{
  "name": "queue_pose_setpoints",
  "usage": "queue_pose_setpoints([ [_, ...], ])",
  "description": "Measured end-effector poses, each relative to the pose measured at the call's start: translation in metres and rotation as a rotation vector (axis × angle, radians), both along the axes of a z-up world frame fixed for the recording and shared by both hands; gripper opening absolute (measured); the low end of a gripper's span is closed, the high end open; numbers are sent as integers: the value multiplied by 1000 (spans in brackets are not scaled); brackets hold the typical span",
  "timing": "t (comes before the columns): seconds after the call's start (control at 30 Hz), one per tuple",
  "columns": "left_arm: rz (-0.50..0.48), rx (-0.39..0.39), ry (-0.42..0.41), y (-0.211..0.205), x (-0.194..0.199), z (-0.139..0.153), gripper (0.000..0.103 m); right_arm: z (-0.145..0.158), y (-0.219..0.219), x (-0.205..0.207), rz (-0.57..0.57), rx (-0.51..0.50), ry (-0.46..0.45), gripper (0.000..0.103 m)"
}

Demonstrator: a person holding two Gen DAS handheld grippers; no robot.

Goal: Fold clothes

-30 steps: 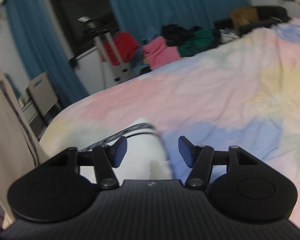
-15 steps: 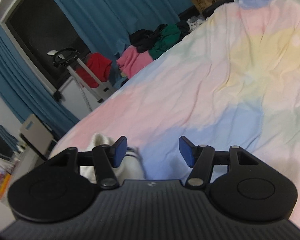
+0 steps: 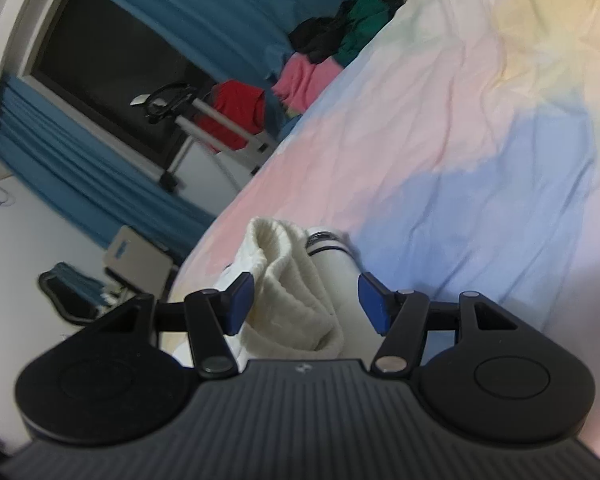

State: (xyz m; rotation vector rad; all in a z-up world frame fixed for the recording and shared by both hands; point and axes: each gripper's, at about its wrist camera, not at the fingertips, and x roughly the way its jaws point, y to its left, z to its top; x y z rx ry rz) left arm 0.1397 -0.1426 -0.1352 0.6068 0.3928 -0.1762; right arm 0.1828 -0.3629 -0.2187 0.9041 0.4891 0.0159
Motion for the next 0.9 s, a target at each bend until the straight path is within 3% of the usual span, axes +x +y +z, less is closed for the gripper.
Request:
queue_pose_setpoints([
  [0.07,61,-40,3,23,6,2,98,1,3,-6,-22,-10,5,82],
  [0.17,138,-112,53,50,21,0,99,0,-1,-15,-25,51,9,82],
  [0.4,186,-295,163,85,34,-5,99,0,-2,-39,-3,246,11,84],
  [0.57,275,-458,316,116,46,-15,99,-8,22,-35,85,248,71,84],
  [0.7,318,-590,346,146,64,-15,99,-10,43,-16,124,117,34,84],
  [0.8,337,-629,351,158,74,-18,99,-12,50,-5,101,55,15,71],
  [0.87,348,-656,353,161,74,-20,99,-12,52,-2,71,16,15,44],
  [0.9,354,-673,354,164,73,-21,99,-12,53,-2,64,0,14,42],
])
